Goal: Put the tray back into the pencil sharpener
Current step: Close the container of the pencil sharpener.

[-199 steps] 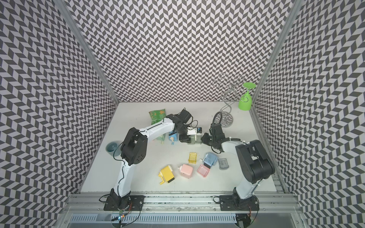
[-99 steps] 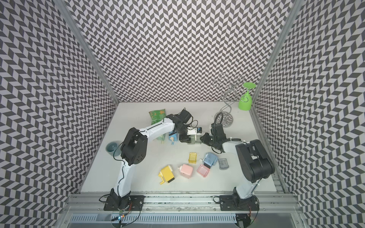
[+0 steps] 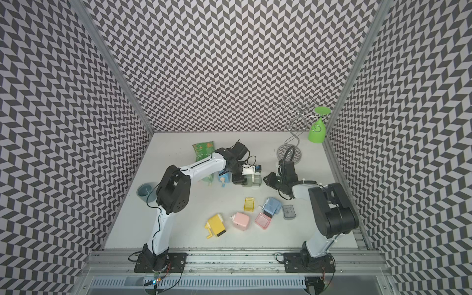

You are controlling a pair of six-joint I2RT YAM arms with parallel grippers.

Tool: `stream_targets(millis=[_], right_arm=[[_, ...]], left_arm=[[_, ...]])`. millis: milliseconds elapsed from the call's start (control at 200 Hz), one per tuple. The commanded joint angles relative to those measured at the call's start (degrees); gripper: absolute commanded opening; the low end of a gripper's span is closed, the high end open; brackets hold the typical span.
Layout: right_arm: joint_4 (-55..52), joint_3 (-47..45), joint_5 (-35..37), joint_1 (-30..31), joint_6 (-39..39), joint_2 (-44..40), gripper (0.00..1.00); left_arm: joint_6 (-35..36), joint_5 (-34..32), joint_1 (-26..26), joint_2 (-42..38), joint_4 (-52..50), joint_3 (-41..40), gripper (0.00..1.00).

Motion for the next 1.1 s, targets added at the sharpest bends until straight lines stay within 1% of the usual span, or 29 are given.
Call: stream_targets(millis=[0, 170, 621, 821, 906, 956, 1097], right_arm=[[4.1, -0.2, -1.1, 0.1, -0.4, 1.6, 0.18], [4.3, 1.6, -3.2, 1.5, -1.2, 4.0, 0.15], [6.6, 4.1, -6.8, 6.1, -0.6, 7.2, 0.15], [8.3, 4.3, -8.5, 7.1, 0.8, 7.7, 0.16], [8.5, 3.9, -7.9, 7.0, 1.1, 7.6, 0.16], [8.2, 3.3, -6.3, 6.6, 1.5, 7.1, 0.16], [8.0, -0.5, -0.9, 2.7, 3.5, 3.6, 0.16]], left_arm=[[0.0, -1.0, -0.3, -0.2, 0.1, 0.3, 0.53], [-0.1, -0.9, -0.3, 0.1, 0.3, 0.5, 0.53], [-0.6, -0.5, -0.6, 0.6, 0.5, 1.5, 0.52], [-0.7, 0.0, -0.6, 0.5, 1.0, 1.6, 0.51], [-0.8, 0.1, -0.5, 0.4, 1.0, 1.5, 0.51], [-0.8, 0.0, -0.5, 0.4, 0.9, 1.5, 0.50], [-0.6, -0.4, -0.3, 0.0, 0.6, 1.2, 0.48]])
